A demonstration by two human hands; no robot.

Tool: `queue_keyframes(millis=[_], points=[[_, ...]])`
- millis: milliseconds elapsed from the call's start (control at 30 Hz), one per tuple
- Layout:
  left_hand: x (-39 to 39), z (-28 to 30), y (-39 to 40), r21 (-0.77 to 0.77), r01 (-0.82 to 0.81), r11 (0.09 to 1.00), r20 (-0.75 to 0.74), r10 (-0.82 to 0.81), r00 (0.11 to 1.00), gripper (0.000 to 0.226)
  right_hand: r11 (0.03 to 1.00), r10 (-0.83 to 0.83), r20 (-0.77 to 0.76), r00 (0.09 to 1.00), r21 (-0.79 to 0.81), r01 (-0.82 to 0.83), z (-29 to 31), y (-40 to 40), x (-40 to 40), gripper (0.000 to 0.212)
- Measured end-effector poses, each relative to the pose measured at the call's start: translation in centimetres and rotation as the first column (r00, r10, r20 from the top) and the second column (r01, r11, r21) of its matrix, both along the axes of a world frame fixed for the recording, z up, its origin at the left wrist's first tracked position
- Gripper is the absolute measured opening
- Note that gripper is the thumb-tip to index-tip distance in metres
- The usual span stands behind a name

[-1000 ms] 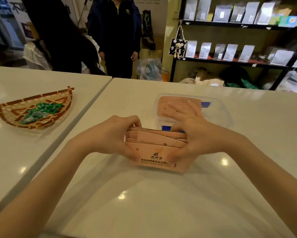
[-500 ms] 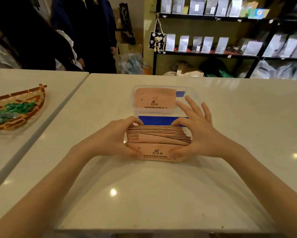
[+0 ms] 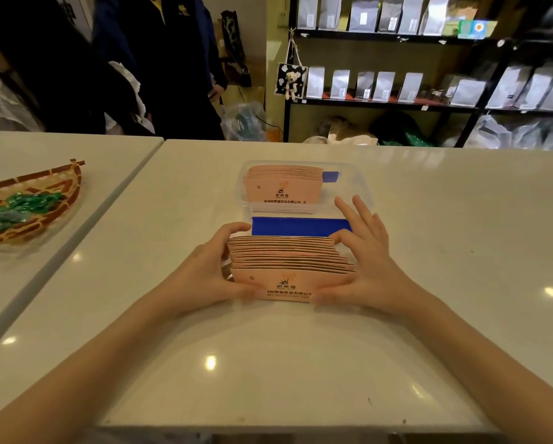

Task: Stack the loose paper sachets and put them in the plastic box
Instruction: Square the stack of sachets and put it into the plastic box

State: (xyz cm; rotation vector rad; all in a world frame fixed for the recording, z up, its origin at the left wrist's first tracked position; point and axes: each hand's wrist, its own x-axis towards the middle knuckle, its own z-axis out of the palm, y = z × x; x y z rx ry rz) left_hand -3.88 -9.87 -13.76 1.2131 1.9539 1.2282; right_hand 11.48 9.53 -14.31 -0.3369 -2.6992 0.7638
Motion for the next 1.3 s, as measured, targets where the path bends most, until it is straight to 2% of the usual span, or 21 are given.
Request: queue_keyframes(millis=[167,333,467,633,800,967,1167,1300], points=[[1.0,-0.9,0.5,0.05,-0.026,0.998,0.012,0.026,1.0,0.086,0.999,-0.034,-0.055,0.998,-0.007,0.034,-0.5,-1.3,-0.4,0.089],[1.6,-1.3,0.7,0.102,-0.1,0.99,-0.056,0.106,0.993,0.061,0.99,-0.136,-0.102,0.985,-0.054,0.131,-0.5,-2.2,-0.8,0.081],[1.4,-1.0,0.8,0.107,-0.135,0.985,-0.158,0.151,0.976,0.062,0.993,-0.117,-0.133,0.984,-0.033,0.114,-0.3,-1.8,-0.4,0.077],[0.7,-1.2,0.6,0.035,-0.123,0.992,-0.166,0.127,0.978,0.065,0.999,-0.023,-0.081,0.996,-0.024,0.021,-0.3,-0.6,0.3,0.073],[0.1,-0.6,-0.1,0.006,-0.102,0.995,-0.207,0.101,0.973,0.067,0.995,0.005,-0.101,0.995,-0.096,-0.015,0.2,-0.2,1.2,0.069],[-0.2,-0.2,-0.5,0.109,-0.068,0.992,-0.291,0.098,0.952,0.057,0.955,0.012,-0.039,0.999,-0.296,-0.023,0.6,-0.3,1.3,0.058],[-0.4,-0.1,-0.5,0.101,-0.092,0.991,-0.363,0.122,0.924,0.056,0.955,-0.006,-0.041,0.999,-0.296,-0.007,0.7,-0.4,1.2,0.054],[-0.1,0.3,-0.4,0.083,-0.071,0.994,-0.305,0.094,0.948,0.05,0.939,0.022,0.015,1.0,-0.344,-0.016,0.9,-0.4,1.3,0.058]])
